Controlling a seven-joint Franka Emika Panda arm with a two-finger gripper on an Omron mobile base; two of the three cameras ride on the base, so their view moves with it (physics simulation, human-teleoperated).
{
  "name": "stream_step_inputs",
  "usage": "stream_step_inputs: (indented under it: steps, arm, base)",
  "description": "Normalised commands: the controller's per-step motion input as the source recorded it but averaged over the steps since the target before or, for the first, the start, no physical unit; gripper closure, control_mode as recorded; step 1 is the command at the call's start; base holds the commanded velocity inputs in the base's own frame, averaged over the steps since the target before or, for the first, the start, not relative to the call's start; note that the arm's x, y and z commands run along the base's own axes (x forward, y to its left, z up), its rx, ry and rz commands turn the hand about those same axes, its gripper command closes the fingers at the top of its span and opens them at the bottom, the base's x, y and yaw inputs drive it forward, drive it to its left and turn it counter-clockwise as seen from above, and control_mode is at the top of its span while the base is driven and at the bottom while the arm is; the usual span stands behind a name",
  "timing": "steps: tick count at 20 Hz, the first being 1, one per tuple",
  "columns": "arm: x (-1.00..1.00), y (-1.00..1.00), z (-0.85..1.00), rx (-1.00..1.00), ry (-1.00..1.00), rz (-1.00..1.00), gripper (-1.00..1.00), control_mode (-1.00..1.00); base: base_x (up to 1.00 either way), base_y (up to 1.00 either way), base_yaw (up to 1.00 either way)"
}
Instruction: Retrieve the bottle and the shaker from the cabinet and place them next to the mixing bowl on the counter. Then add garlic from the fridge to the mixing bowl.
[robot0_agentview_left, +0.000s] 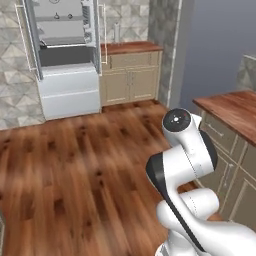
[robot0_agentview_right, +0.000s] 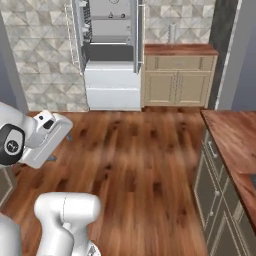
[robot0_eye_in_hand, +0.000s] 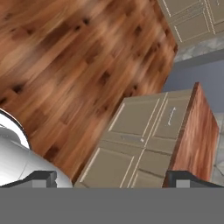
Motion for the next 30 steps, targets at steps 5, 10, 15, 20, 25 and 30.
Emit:
stream_step_inputs:
  steps: [5, 10, 15, 20, 25, 30]
  arm:
    - [0.00, 0.00, 0.00, 0.00, 0.00, 0.00, -1.00, 1.00]
    - [0.00, 0.00, 0.00, 0.00, 0.00, 0.00, -1.00, 1.00]
    - [0.00, 0.00, 0.00, 0.00, 0.00, 0.00, -1.00, 1.00]
    - [0.00, 0.00, 0.00, 0.00, 0.00, 0.00, -1.00, 1.00]
    - [0.00, 0.00, 0.00, 0.00, 0.00, 0.00, -1.00, 1.00]
    - [0.00, 0.00, 0.00, 0.00, 0.00, 0.00, -1.00, 1.00]
  base:
    - [0.73, 0.65, -0.15]
    - [0.75, 0.65, -0.15]
    - [0.77, 0.65, -0.15]
    - [0.84, 0.64, -0.11]
    - [0.89, 0.47, -0.01]
    - [0.92, 0.33, 0.00]
